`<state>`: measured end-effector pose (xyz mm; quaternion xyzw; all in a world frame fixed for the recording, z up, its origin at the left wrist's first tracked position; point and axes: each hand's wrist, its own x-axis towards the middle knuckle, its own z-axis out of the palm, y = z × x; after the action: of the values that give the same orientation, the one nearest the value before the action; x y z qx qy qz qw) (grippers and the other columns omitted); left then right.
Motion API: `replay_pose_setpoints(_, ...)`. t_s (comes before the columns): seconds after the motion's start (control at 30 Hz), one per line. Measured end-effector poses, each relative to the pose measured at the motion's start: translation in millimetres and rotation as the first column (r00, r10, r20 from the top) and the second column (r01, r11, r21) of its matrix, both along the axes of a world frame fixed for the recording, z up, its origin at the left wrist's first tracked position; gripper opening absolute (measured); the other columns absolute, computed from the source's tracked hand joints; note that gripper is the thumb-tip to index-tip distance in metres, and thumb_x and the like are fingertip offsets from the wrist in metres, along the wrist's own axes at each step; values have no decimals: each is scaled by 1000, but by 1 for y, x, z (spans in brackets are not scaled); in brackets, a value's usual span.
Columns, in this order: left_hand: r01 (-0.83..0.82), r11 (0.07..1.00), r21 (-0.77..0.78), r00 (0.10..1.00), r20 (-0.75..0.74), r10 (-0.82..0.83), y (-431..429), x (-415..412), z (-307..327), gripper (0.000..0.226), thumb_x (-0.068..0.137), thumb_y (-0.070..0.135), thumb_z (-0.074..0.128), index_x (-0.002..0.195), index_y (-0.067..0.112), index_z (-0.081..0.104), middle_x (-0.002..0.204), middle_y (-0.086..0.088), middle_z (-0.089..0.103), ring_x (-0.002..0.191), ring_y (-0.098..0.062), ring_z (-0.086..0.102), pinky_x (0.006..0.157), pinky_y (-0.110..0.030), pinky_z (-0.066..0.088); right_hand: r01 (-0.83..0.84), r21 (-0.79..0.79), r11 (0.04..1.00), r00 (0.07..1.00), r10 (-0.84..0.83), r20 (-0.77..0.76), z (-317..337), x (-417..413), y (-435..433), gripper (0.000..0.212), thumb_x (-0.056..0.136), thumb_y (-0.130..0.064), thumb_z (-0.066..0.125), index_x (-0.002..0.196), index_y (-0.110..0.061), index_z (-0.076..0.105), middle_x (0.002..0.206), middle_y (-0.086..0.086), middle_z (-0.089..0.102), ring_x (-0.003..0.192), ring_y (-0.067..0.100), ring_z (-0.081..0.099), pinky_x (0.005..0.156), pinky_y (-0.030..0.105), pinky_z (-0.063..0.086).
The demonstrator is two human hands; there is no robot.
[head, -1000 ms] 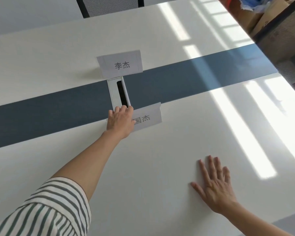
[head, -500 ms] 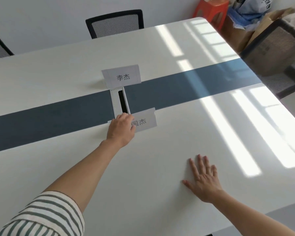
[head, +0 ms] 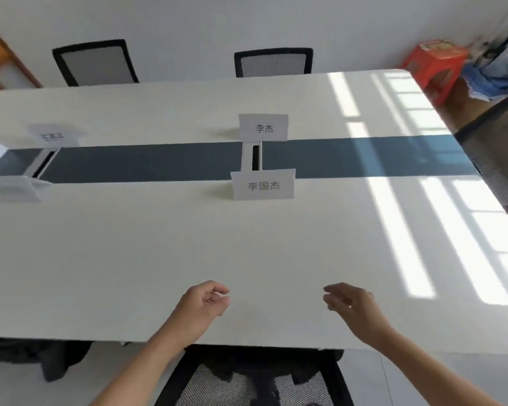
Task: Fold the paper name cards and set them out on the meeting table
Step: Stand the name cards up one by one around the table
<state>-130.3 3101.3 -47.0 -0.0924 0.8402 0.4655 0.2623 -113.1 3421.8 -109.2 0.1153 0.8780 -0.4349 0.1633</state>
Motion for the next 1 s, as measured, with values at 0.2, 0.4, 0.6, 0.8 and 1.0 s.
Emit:
replay_pose_setpoints(0.2,-394,916,81,916,123,383,-13,157,11,15,84,25,67,98,18,68,86,-5,77,81,-17,72,72,-28,54,-99,-193,976,993,111,49,11,80,-4,9,87,-20,66,93,-26,71,77,-7,76,74,4,71,66,22,50)
replay_pose_setpoints(0.4,-556,828,71,824,174,539,-36,288,20,37,64,41,67,96,25,67,86,-5,75,76,-4,70,70,-18,48,-212,-229,950,962,244,120,21,120,-42,9,86,-11,68,89,-18,73,77,-2,77,71,15,73,63,29,51)
replay_pose_setpoints(0.6,-807,588,53,590,35,807,-83,399,32,15,81,26,69,97,27,69,84,0,75,86,-12,70,82,-30,49,-531,-261,806,817,569,94,53,142,-151,11,87,-21,67,93,-30,71,81,-7,77,79,10,72,70,27,52)
replay_pose_setpoints(0.8,-862,501,79,504,19,864,-161,485,47,25,77,28,69,102,26,66,91,4,75,87,-10,70,86,-25,51,-707,-282,649,654,751,90,67,181,-299,13,88,-16,66,100,-18,72,80,3,76,80,21,70,66,24,50)
replay_pose_setpoints(1.0,-985,142,99,138,-41,990,-252,570,56,13,87,14,64,96,21,69,87,-8,76,85,-20,71,79,-34,51,-833,-309,460,468,882,53,94,228,-435,14,88,-14,65,100,-19,70,82,4,77,71,6,70,60,18,51)
